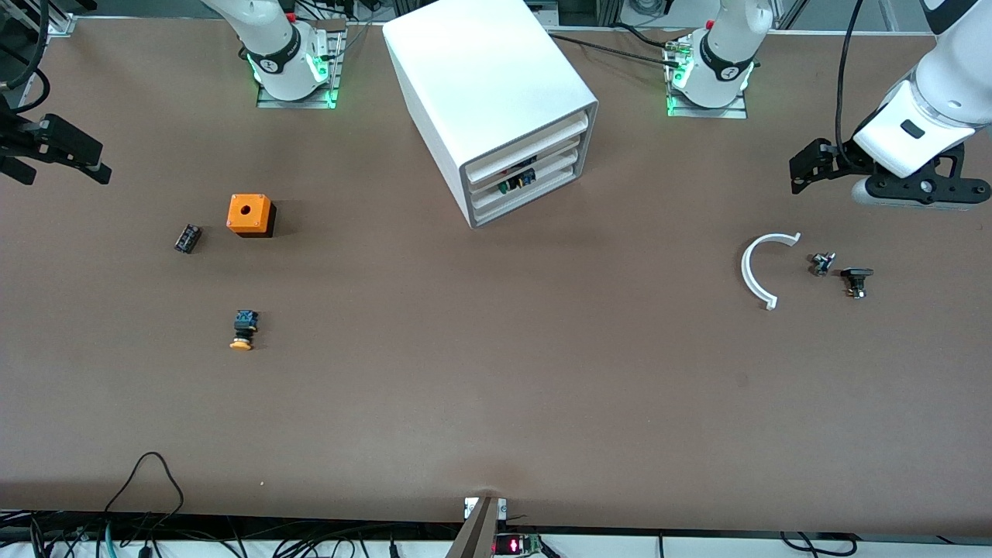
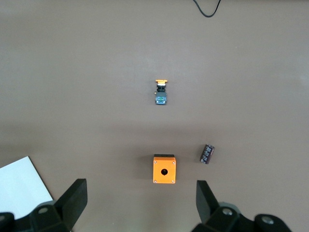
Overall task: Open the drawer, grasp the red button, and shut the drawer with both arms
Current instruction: 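Move the right gripper over the table while the left gripper reaches the drawer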
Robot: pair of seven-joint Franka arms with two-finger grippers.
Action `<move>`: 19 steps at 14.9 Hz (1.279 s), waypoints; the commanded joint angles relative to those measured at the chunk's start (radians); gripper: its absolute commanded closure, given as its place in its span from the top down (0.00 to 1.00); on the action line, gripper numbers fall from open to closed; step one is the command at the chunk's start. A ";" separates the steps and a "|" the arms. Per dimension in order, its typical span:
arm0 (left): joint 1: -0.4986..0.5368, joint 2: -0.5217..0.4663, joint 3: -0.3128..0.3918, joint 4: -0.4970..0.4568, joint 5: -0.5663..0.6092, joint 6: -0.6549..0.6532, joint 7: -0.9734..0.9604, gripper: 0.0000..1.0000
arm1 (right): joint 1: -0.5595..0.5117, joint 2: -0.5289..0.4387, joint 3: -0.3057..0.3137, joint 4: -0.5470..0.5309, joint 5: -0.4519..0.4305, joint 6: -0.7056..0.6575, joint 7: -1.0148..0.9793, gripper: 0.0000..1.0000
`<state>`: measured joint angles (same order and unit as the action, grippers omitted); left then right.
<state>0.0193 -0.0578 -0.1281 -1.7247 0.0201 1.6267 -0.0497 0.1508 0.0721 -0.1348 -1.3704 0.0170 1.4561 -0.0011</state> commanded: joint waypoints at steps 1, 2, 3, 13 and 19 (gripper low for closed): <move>-0.005 0.003 -0.001 0.017 0.009 -0.036 0.011 1.00 | 0.032 0.014 0.001 0.013 -0.049 -0.045 0.015 1.00; -0.007 0.004 -0.008 0.017 0.008 -0.057 0.016 1.00 | 0.051 0.015 0.001 -0.002 -0.087 -0.052 0.016 1.00; -0.012 0.006 -0.031 0.017 0.008 -0.085 0.016 1.00 | 0.073 0.021 0.001 -0.012 -0.110 -0.068 0.013 1.00; 0.004 0.120 -0.056 0.013 -0.389 -0.349 0.105 1.00 | 0.177 0.123 0.014 -0.039 -0.065 -0.097 0.430 1.00; 0.028 0.174 -0.056 -0.172 -0.713 -0.139 0.393 0.99 | 0.227 0.224 0.015 0.002 -0.029 0.025 0.625 1.00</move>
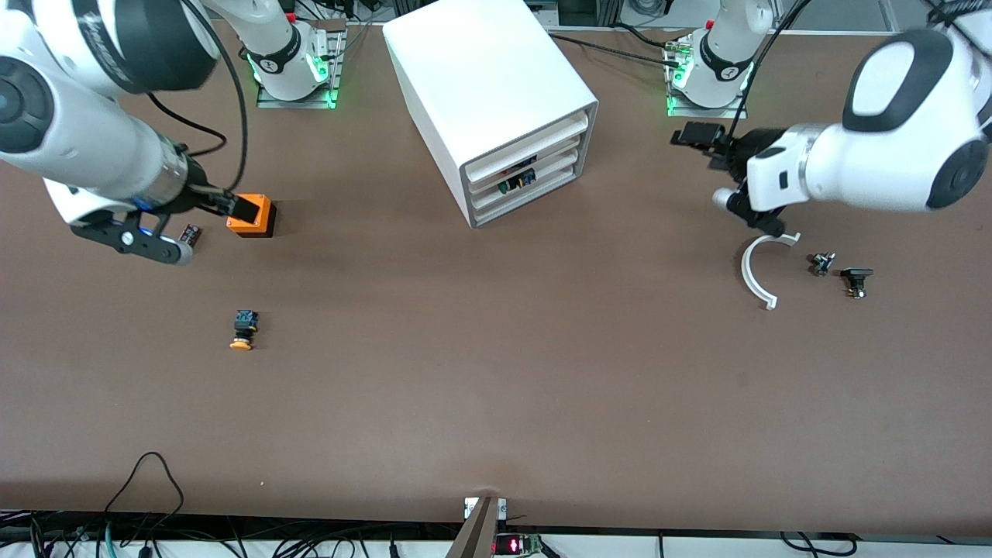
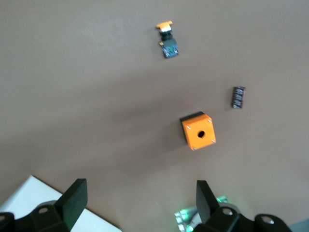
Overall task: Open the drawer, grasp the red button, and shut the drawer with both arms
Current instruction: 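Move the right gripper over the table while the left gripper reaches the drawer, then grip the cabinet drawer front with the left gripper and pull it open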
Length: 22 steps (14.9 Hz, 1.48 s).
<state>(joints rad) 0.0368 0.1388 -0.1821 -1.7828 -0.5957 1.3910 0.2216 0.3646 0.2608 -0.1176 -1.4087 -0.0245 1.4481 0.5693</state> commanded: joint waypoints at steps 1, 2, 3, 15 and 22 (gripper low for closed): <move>0.006 -0.021 -0.003 -0.172 -0.161 0.162 0.201 0.99 | 0.017 0.047 -0.002 0.040 0.014 0.082 0.090 1.00; 0.000 -0.016 -0.003 -0.222 -0.214 0.216 0.273 0.98 | 0.025 0.060 -0.002 0.040 0.015 0.130 0.119 1.00; -0.005 -0.013 -0.005 -0.269 -0.261 0.259 0.338 0.95 | 0.042 0.078 -0.002 0.043 0.023 0.165 0.157 1.00; -0.005 0.220 -0.154 -0.578 -0.794 0.388 0.987 0.49 | 0.109 0.313 0.004 0.286 0.158 0.212 0.504 1.00; -0.003 0.297 -0.222 -0.639 -0.907 0.385 1.084 0.45 | 0.151 0.371 0.003 0.320 0.164 0.278 0.616 1.00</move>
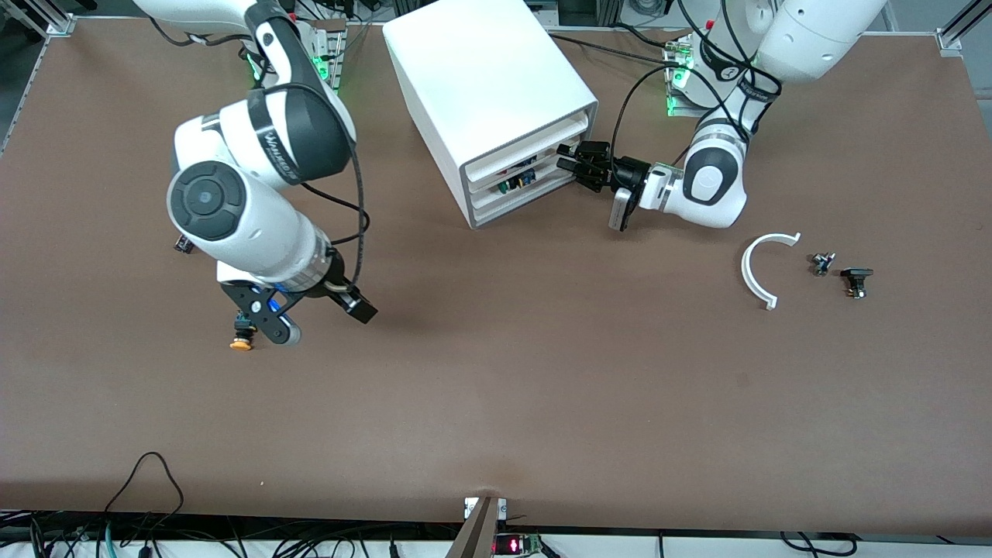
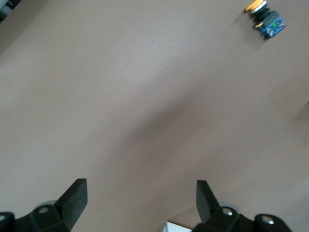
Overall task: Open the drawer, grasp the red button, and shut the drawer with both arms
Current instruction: 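Grip the cabinet drawer front with the left gripper and pull it open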
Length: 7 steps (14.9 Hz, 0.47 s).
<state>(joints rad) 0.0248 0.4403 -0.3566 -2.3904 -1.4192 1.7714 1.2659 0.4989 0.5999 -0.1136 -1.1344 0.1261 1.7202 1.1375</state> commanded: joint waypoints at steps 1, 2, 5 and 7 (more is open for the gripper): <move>0.009 -0.005 -0.071 -0.045 -0.111 0.009 0.047 0.42 | 0.018 0.032 0.000 0.045 0.013 0.012 0.063 1.00; 0.009 0.000 -0.070 -0.047 -0.113 0.016 0.065 0.28 | 0.023 0.038 0.000 0.044 0.013 0.019 0.080 1.00; 0.014 0.005 -0.068 -0.047 -0.113 0.020 0.067 0.00 | 0.044 0.055 0.000 0.045 0.013 0.053 0.140 1.00; 0.021 0.003 -0.068 -0.044 -0.109 0.020 0.063 0.00 | 0.059 0.075 0.000 0.060 0.013 0.070 0.183 1.00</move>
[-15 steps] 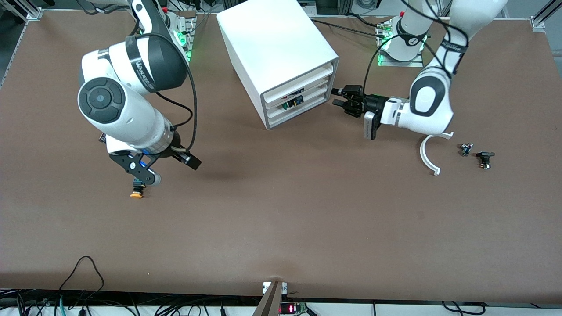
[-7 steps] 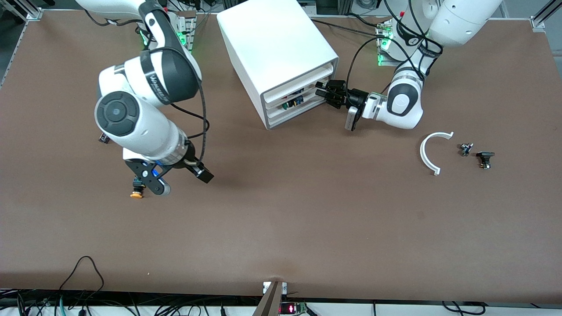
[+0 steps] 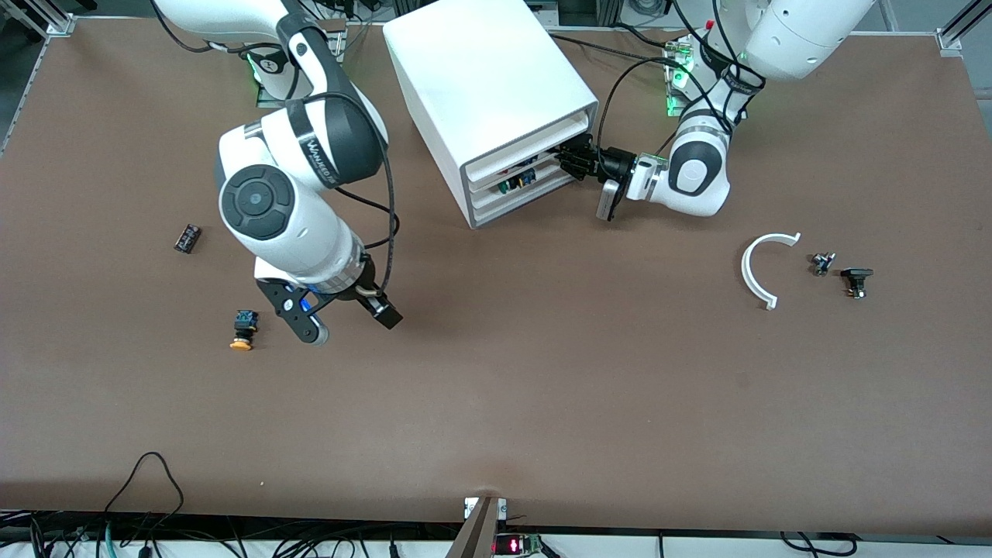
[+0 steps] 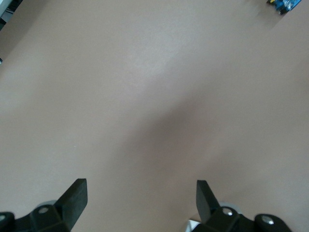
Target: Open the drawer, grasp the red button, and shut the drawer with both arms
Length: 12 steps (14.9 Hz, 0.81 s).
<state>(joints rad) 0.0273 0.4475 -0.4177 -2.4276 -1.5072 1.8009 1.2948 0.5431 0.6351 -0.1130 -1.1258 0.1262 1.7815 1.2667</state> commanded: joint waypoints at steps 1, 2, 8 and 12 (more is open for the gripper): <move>0.020 -0.004 -0.006 -0.004 -0.019 -0.009 0.028 0.00 | 0.017 0.054 0.001 0.067 0.015 0.013 0.078 1.00; 0.020 -0.004 -0.003 -0.001 -0.019 -0.009 0.021 0.00 | 0.020 0.064 0.001 0.079 0.016 0.016 0.106 1.00; 0.022 -0.001 0.131 0.160 0.210 -0.003 -0.156 0.00 | 0.026 0.081 0.039 0.104 0.021 0.061 0.189 1.00; 0.072 0.072 0.138 0.336 0.350 -0.012 -0.282 0.00 | 0.040 0.083 0.084 0.104 0.021 0.163 0.200 1.00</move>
<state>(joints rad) 0.0773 0.4591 -0.2824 -2.1893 -1.2452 1.7903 1.0538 0.5765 0.6940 -0.0600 -1.0613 0.1337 1.8967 1.4389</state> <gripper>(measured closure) 0.903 0.000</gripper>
